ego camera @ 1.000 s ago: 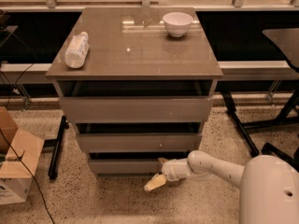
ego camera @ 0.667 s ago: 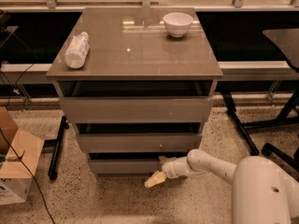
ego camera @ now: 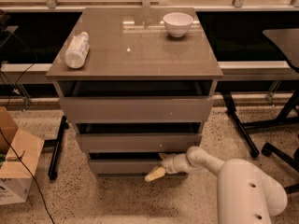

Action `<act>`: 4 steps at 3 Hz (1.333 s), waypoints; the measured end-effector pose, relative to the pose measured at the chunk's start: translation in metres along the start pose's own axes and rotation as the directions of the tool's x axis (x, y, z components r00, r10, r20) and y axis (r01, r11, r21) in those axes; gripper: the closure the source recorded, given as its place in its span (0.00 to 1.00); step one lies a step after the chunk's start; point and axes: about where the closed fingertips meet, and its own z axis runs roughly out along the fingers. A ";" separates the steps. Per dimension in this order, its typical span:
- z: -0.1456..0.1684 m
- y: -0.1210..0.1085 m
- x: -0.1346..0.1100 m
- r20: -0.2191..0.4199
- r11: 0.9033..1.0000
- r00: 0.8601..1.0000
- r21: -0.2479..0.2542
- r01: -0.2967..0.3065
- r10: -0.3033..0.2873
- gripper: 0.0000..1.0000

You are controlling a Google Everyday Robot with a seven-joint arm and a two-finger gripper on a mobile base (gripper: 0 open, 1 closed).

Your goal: Open bottom drawer

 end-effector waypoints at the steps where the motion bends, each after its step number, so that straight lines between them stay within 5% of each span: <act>1: 0.011 -0.016 0.005 0.006 1.000 1.000 -0.010 -0.019 0.019 0.00; 3: 0.019 -0.013 0.015 -0.003 0.998 0.998 -0.035 -0.058 0.058 0.41; 4: -0.004 -0.014 0.001 -0.002 1.000 1.000 0.024 -0.019 0.019 0.65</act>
Offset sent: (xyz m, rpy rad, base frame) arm 0.0039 0.0017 -0.0524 0.0408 0.1222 -0.0129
